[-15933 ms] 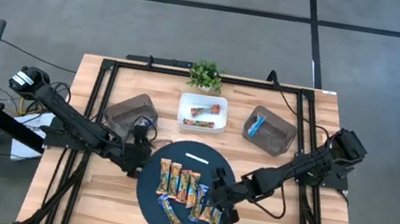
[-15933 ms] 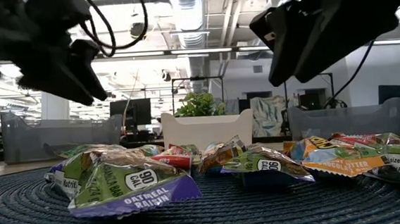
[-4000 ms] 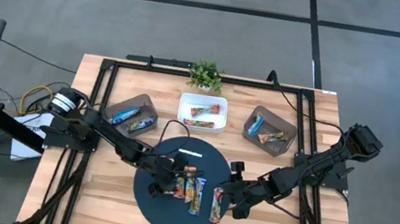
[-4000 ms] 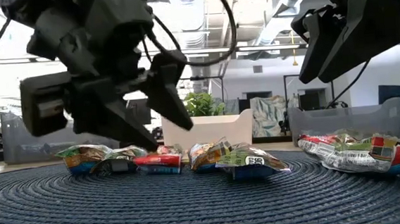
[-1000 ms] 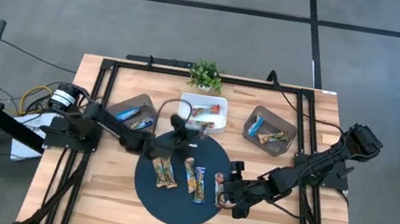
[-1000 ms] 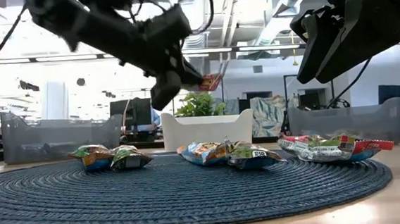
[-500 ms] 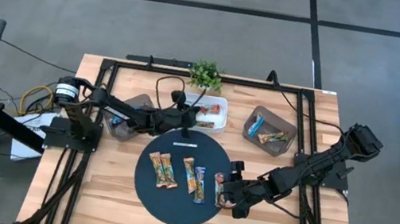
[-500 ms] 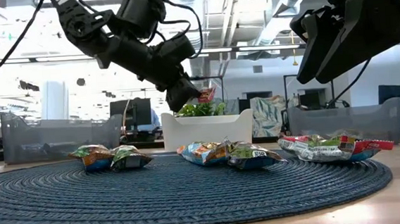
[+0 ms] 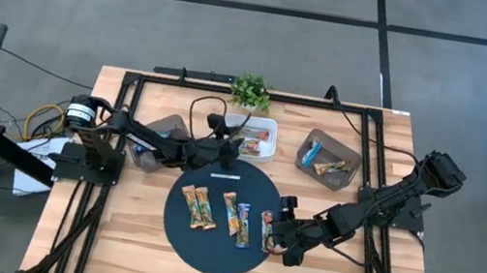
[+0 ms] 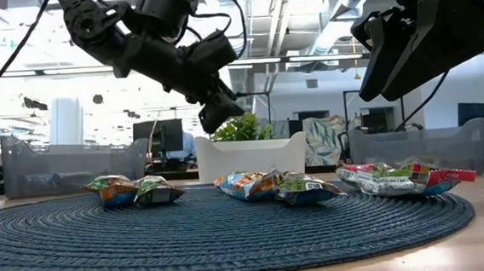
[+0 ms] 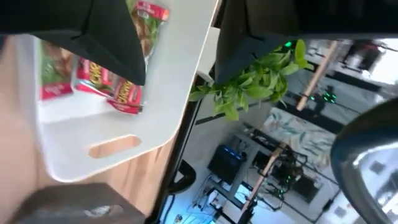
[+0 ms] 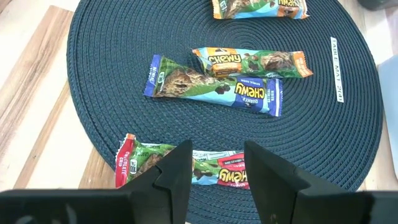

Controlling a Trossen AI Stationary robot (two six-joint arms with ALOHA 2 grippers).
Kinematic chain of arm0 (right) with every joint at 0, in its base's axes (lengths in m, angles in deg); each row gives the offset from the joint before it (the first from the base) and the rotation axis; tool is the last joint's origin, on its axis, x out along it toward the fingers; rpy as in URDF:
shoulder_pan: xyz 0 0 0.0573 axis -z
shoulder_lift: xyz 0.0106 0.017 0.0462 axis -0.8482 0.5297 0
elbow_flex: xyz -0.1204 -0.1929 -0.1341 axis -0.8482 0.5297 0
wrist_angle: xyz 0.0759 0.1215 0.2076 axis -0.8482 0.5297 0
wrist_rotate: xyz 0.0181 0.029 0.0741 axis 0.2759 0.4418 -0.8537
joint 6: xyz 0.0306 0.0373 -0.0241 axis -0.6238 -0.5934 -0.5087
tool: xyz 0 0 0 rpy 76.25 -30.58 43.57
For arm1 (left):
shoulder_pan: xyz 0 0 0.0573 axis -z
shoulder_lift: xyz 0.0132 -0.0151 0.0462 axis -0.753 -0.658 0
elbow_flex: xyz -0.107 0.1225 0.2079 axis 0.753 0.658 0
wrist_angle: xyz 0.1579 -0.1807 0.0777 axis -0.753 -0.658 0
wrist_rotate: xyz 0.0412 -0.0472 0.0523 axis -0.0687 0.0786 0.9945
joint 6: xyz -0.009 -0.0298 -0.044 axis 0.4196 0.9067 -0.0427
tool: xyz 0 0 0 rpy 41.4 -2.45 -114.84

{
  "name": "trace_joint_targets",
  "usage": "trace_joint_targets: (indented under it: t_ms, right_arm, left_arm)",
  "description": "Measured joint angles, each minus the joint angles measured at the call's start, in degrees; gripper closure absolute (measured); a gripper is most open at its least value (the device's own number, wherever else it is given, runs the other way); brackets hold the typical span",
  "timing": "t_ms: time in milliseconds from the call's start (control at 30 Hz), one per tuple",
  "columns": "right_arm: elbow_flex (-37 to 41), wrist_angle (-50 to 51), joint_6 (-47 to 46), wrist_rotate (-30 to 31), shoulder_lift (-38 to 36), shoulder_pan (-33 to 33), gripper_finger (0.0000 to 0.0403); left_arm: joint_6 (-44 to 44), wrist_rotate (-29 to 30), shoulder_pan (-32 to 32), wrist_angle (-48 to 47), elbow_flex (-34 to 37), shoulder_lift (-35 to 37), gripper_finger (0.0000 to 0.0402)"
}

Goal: Pick and place Granola Bars by type
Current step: Put the yellow granola bar into the right black bin

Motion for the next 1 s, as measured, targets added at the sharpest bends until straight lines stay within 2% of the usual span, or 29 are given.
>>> trace_joint_targets:
  t_ms: [267,367,500,667,900,1000]
  right_arm:
    - [0.0,-2.3,2.3,0.2,0.0,0.8,0.0265]
    - [1.2,-9.2,6.6,0.2,0.0,2.1,0.0265]
    - [2.4,-15.2,11.8,0.0,0.0,4.3,0.0265]
    - [2.4,-17.5,12.1,-3.2,0.0,7.4,0.0265]
    - [2.3,-25.5,17.2,-11.7,5.4,10.4,0.0265]
    - [1.9,-26.2,19.5,-13.6,8.0,11.2,0.0265]
  left_arm:
    - [-8.4,10.7,10.3,-3.3,0.0,0.0,0.0199]
    - [-8.0,13.8,14.8,-7.4,0.0,0.5,0.0198]
    - [-2.1,14.6,20.5,-16.8,0.0,2.8,0.0198]
    - [8.0,11.7,27.1,-30.6,0.0,7.0,0.0198]
    - [29.3,-0.4,33.3,-50.0,0.0,12.1,0.0198]
    - [36.2,-5.2,34.6,-54.8,0.0,12.4,0.0198]
